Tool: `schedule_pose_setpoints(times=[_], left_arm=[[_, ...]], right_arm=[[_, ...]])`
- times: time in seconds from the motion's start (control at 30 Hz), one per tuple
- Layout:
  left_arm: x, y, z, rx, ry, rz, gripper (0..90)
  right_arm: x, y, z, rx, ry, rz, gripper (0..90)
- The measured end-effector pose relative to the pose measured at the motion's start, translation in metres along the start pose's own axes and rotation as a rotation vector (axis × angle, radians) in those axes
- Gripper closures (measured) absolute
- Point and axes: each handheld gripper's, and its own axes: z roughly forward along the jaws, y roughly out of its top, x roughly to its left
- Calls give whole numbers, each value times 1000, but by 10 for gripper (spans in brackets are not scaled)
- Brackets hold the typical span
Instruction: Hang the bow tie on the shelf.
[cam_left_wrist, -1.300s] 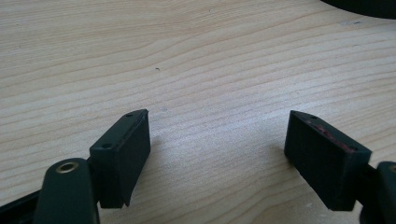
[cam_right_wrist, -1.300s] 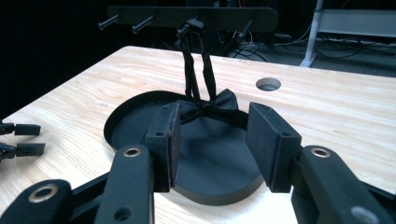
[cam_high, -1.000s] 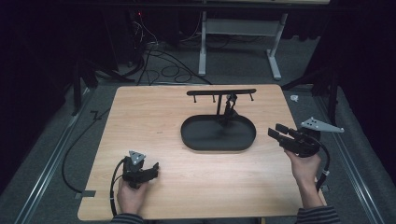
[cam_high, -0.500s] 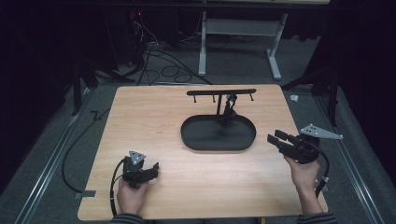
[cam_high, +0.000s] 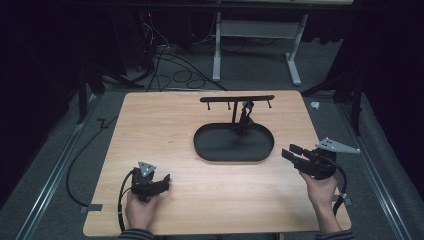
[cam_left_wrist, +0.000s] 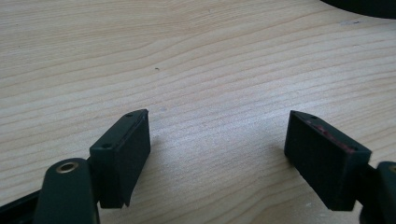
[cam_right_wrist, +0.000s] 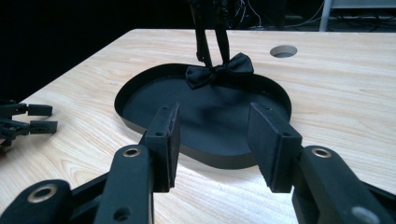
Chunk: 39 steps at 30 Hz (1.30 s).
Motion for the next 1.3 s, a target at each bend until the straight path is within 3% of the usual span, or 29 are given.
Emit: schedule_pose_setpoints(times=[1.3], left_arm=[[0, 0, 0, 0, 0, 0, 229]], right_arm=[[10, -30, 26, 85, 34, 28, 583]])
